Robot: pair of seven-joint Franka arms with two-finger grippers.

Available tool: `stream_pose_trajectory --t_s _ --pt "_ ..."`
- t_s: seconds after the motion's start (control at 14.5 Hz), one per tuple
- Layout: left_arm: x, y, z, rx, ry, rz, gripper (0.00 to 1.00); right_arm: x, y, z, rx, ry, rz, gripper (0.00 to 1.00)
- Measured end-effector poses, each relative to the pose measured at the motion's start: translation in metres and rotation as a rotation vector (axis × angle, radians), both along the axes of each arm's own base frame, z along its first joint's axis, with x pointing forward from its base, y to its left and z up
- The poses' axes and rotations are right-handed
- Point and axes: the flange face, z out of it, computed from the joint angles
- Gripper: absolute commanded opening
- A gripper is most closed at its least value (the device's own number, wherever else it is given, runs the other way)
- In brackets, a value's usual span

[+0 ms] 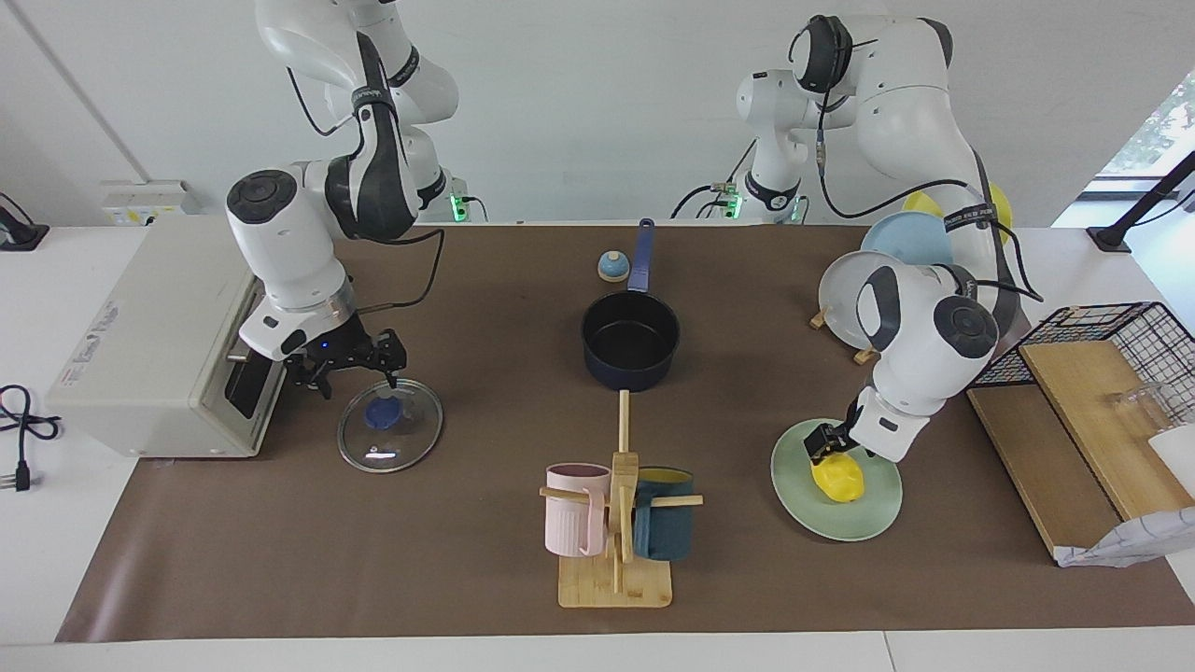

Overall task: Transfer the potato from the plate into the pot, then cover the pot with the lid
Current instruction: 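Grasp the yellow potato with the left gripper while the right gripper grasps the lid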

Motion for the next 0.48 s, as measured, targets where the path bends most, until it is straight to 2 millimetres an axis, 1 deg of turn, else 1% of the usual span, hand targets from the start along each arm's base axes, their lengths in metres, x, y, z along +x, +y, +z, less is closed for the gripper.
stream_pose_trajectory --t_s 0.21,0.35,0.48 --pt "0.008 0.0 0.002 -0.003 -0.072 0.001 1.0 -0.002 0.001 -0.019 -0.002 0.03 0.003 1.0" --pt "0.01 0.0 0.003 -0.001 -0.089 -0.001 1.0 -0.001 0.005 -0.034 -0.003 0.047 0.009 1.0" --pt "0.009 -0.001 -0.003 0.002 -0.093 -0.004 1.0 0.003 0.005 -0.052 -0.004 0.05 0.008 1.0"
